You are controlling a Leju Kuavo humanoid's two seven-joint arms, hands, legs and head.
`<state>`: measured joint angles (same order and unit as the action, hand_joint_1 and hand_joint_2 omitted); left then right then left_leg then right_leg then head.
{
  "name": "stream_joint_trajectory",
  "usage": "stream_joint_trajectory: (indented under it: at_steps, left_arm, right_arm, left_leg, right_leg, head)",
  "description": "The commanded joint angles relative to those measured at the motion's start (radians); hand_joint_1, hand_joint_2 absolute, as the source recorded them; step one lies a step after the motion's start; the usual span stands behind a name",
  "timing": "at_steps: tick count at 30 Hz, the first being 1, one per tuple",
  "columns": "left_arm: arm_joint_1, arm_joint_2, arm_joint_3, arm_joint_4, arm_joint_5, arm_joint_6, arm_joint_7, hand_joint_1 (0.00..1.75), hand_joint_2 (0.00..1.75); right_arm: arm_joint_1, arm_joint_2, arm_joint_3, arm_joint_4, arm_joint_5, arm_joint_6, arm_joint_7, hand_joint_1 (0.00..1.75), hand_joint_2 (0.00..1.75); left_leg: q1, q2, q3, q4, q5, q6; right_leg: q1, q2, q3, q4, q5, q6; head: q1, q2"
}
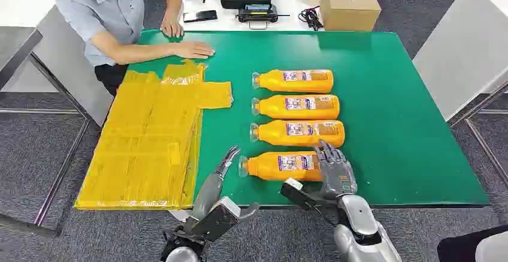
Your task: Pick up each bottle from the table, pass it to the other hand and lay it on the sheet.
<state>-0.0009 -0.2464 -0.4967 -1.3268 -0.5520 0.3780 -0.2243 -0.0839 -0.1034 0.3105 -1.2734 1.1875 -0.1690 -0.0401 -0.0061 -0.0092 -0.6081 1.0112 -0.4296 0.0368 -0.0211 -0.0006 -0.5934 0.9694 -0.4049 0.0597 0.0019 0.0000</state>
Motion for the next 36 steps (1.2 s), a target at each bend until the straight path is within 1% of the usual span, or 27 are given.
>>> stream_joint_trajectory:
  at_steps: [1,2,4,5,6,7,8,11,13,14,17,19,20,24,26,27,29,30,32,33,34,35,36]
  left_arm:
    - [-0.032,0.010,-0.008,0.059,0.003,0.003,0.000,0.00,1.75]
    - [-0.032,0.010,-0.008,0.060,0.003,0.001,0.000,0.00,1.75]
    - [-0.033,0.010,-0.009,0.064,0.002,0.003,0.000,0.00,1.75]
    - [-0.035,0.009,-0.010,0.069,0.002,0.004,-0.002,0.00,1.75]
    - [-0.036,0.008,-0.010,0.072,0.002,0.005,-0.003,0.00,1.75]
    - [-0.036,0.008,-0.010,0.072,0.002,0.005,-0.003,0.00,1.75]
    - [-0.040,0.008,-0.014,0.079,0.003,0.003,-0.004,0.00,1.75]
    - [-0.041,0.007,-0.015,0.081,0.004,0.003,-0.005,0.00,1.75]
    - [-0.041,0.007,-0.015,0.081,0.004,0.003,-0.005,0.00,1.75]
    - [-0.043,0.008,-0.017,0.084,0.005,0.002,-0.006,0.00,1.75]
    - [-0.051,0.007,-0.026,0.098,0.013,0.002,-0.013,0.00,1.75]
    - [-0.054,0.005,-0.028,0.105,0.014,0.003,-0.014,0.00,1.75]
    - [-0.054,0.005,-0.029,0.107,0.015,0.003,-0.015,0.00,1.75]
    - [-0.054,0.007,-0.032,0.109,0.022,0.004,-0.022,0.00,1.75]
    - [-0.060,0.007,-0.033,0.115,0.029,0.008,-0.031,0.00,1.75]
    - [-0.064,0.005,-0.034,0.120,0.037,0.011,-0.040,0.00,1.75]
    - [-0.069,0.003,-0.034,0.127,0.044,0.015,-0.047,0.00,1.75]
    - [-0.069,-0.002,-0.027,0.129,0.063,0.024,-0.061,0.00,1.75]
    - [-0.067,-0.013,-0.011,0.128,0.108,0.042,-0.082,0.00,1.75]
    - [-0.062,-0.024,0.005,0.123,0.157,0.067,-0.121,0.00,1.75]
    - [-0.068,-0.023,0.004,0.128,0.185,0.079,-0.134,0.00,1.75]
    - [-0.056,-0.040,0.030,0.110,0.236,0.126,-0.182,0.00,1.75]
    - [-0.059,-0.043,0.037,0.114,0.273,0.148,-0.207,0.00,1.75]
  right_arm:
    - [-0.072,-0.030,0.074,0.109,-0.016,0.042,0.020,0.00,1.75]
    - [-0.077,-0.035,0.079,0.123,-0.017,0.053,0.026,0.00,1.75]
    - [-0.087,-0.047,0.088,0.151,-0.020,0.069,0.032,0.00,1.75]
    - [-0.092,-0.054,0.092,0.167,-0.028,0.081,0.032,0.03,1.75]
    - [-0.095,-0.059,0.095,0.177,-0.030,0.085,0.032,0.44,1.75]
    - [-0.095,-0.059,0.095,0.177,-0.030,0.085,0.032,1.50,1.75]
    - [-0.097,-0.066,0.096,0.199,-0.046,0.101,0.030,1.71,1.75]
    - [-0.094,-0.070,0.094,0.206,-0.052,0.101,0.028,1.71,1.75]
    - [-0.094,-0.070,0.094,0.206,-0.052,0.101,0.028,1.71,1.75]
    - [-0.094,-0.067,0.091,0.210,-0.069,0.108,0.024,1.75,1.75]
    - [-0.092,-0.090,0.097,0.254,-0.092,0.137,0.026,1.75,1.75]
    - [-0.082,-0.096,0.094,0.262,-0.100,0.130,0.016,1.75,1.75]
    - [-0.074,-0.097,0.096,0.258,-0.100,0.125,0.013,1.75,1.75]
    - [-0.042,-0.091,0.095,0.197,-0.135,0.113,-0.017,1.75,1.75]
    - [-0.018,-0.093,0.084,0.162,-0.217,0.147,-0.058,1.75,1.75]
    - [-0.003,-0.090,0.064,0.151,-0.290,0.164,-0.102,1.75,1.75]
    - [0.007,-0.095,0.059,0.145,-0.318,0.166,-0.123,1.75,1.75]
    - [0.023,-0.090,0.042,0.129,-0.376,0.164,-0.170,1.75,1.75]
    - [0.048,-0.075,0.025,0.090,-0.452,0.168,-0.227,1.75,1.75]
    - [0.067,-0.057,0.004,0.052,-0.523,0.173,-0.286,1.75,1.75]
    - [0.078,-0.053,0.013,0.019,-0.525,0.174,-0.274,1.75,1.75]
    - [0.088,-0.036,0.003,-0.012,-0.561,0.166,-0.303,1.75,1.75]
    - [0.085,-0.021,0.002,-0.034,-0.571,0.163,-0.309,1.75,1.75]
  left_leg:
    - [0.000,0.002,0.003,-0.001,-0.001,-0.001]
    - [0.001,0.002,0.005,-0.001,-0.002,-0.002]
    - [0.000,0.001,0.003,-0.001,-0.001,-0.001]
    - [0.001,0.001,0.005,-0.001,-0.001,-0.002]
    - [0.001,0.001,0.004,-0.001,-0.001,-0.002]
    - [0.001,0.001,0.004,-0.001,-0.001,-0.002]
    - [0.001,0.001,0.003,-0.001,-0.001,-0.001]
    - [0.001,0.000,0.006,-0.002,-0.001,-0.002]
    - [0.000,-0.001,0.004,-0.001,0.000,-0.001]
    - [0.001,-0.001,0.006,-0.001,-0.001,-0.002]
    - [0.001,-0.001,0.007,-0.001,-0.001,-0.002]
    - [0.000,-0.002,0.006,-0.002,0.000,-0.001]
    - [0.001,-0.003,0.008,-0.002,0.000,-0.002]
    - [0.001,-0.003,0.009,-0.001,-0.001,-0.002]
    - [0.001,-0.004,0.009,-0.001,-0.001,-0.002]
    - [0.001,-0.003,0.009,-0.001,0.000,-0.001]
    - [0.001,-0.003,0.009,-0.001,-0.001,-0.001]
    - [0.001,-0.004,0.010,-0.001,-0.001,-0.002]
    - [0.001,-0.004,0.011,-0.001,-0.001,-0.002]
    - [0.002,-0.004,0.013,-0.001,-0.001,-0.003]
    - [0.002,-0.002,0.012,-0.001,-0.001,-0.002]
    - [0.002,-0.002,0.012,-0.001,-0.002,-0.004]
    - [0.001,-0.001,0.011,0.000,-0.002,-0.003]
  right_leg:
    - [0.001,0.001,0.003,-0.001,0.000,-0.002]
    - [0.001,0.002,0.005,-0.002,-0.001,-0.002]
    - [0.001,0.000,0.003,-0.001,0.000,-0.002]
    - [0.001,0.001,0.005,-0.002,-0.001,-0.002]
    - [0.001,0.001,0.004,-0.002,0.000,-0.002]
    - [0.001,0.001,0.004,-0.002,0.000,-0.002]
    - [0.001,0.001,0.003,-0.001,0.000,-0.001]
    - [0.002,-0.001,0.007,-0.003,-0.001,-0.003]
    - [0.001,-0.001,0.004,-0.002,-0.001,-0.001]
    - [0.001,-0.001,0.006,-0.002,-0.001,-0.002]
    - [0.001,-0.002,0.008,-0.002,-0.001,-0.002]
    - [0.001,-0.003,0.006,-0.002,-0.001,-0.001]
    - [0.001,-0.004,0.009,-0.003,-0.001,-0.002]
    - [0.001,-0.004,0.009,-0.003,-0.001,-0.002]
    - [0.002,-0.004,0.009,-0.002,-0.002,-0.002]
    - [0.001,-0.003,0.009,-0.002,-0.001,-0.002]
    - [0.001,-0.003,0.009,-0.002,-0.001,-0.002]
    - [0.001,-0.005,0.010,-0.002,-0.002,-0.002]
    - [0.002,-0.005,0.011,-0.003,-0.002,-0.002]
    - [0.002,-0.005,0.013,-0.003,-0.002,-0.003]
    - [0.002,-0.004,0.011,-0.002,-0.002,-0.003]
    - [0.002,-0.003,0.011,-0.002,-0.002,-0.003]
    - [0.002,-0.002,0.010,-0.001,-0.001,-0.002]
  head:
    - [0.000,0.000]
    - [0.000,0.000]
    - [0.000,0.000]
    - [0.000,0.000]
    - [0.000,0.000]
    - [0.000,0.000]
    - [0.000,0.000]
    - [0.000,0.000]
    - [0.000,0.000]
    - [0.000,0.000]
    - [0.000,0.000]
    - [0.000,0.000]
    - [0.000,0.000]
    - [0.000,0.000]
    - [0.000,0.000]
    - [0.000,0.000]
    - [0.000,0.000]
    - [0.000,0.000]
    - [0.000,0.000]
    - [0.000,0.000]
    - [0.000,0.000]
    - [0.000,0.000]
    - [0.000,0.000]
